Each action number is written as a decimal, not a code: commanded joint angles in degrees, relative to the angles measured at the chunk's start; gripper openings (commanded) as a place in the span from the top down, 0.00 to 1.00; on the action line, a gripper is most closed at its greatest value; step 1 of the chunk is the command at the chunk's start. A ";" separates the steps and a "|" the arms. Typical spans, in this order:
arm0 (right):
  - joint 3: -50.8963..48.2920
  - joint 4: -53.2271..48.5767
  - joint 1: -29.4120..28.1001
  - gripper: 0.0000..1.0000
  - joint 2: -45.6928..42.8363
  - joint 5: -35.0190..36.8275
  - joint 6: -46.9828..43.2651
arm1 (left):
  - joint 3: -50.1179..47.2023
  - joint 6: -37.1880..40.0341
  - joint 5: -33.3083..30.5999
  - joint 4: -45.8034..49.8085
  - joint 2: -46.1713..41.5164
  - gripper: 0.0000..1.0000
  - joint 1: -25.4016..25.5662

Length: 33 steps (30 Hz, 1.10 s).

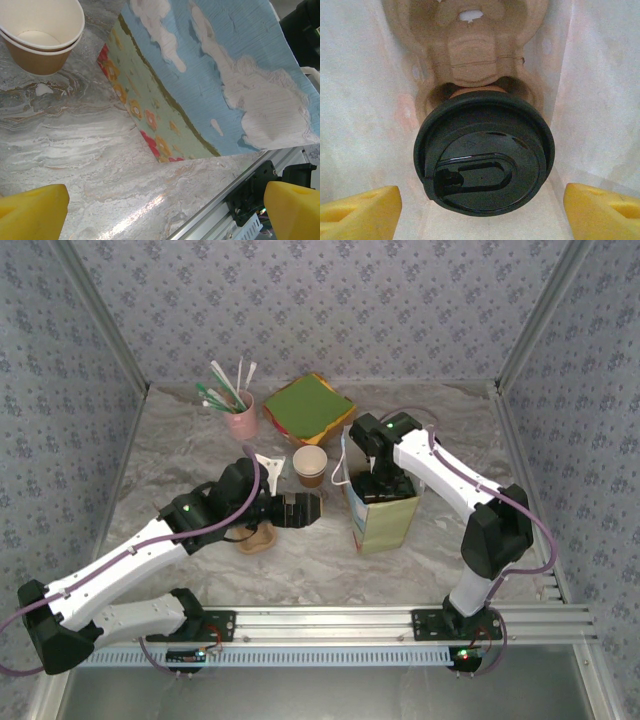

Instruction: Pack the takeout coffee

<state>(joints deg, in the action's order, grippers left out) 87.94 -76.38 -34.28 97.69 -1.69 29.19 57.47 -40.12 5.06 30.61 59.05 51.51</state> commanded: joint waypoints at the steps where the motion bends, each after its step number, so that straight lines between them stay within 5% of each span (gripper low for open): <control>1: 2.05 -2.15 -0.43 0.16 -1.56 0.88 1.22 | 0.59 0.74 -0.46 -0.34 -0.34 0.00 0.38; 26: 5.01 -3.80 -1.03 0.28 -3.52 2.48 2.35 | 0.45 0.85 -0.31 -0.41 -0.05 0.00 0.35; 33: 7.56 -5.42 -1.86 0.40 -3.65 4.17 2.49 | 0.51 0.75 -1.35 0.05 -0.31 0.00 0.36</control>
<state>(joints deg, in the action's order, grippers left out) 93.25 -78.81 -35.66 95.88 0.62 30.74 57.47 -40.14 4.95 30.61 59.05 51.51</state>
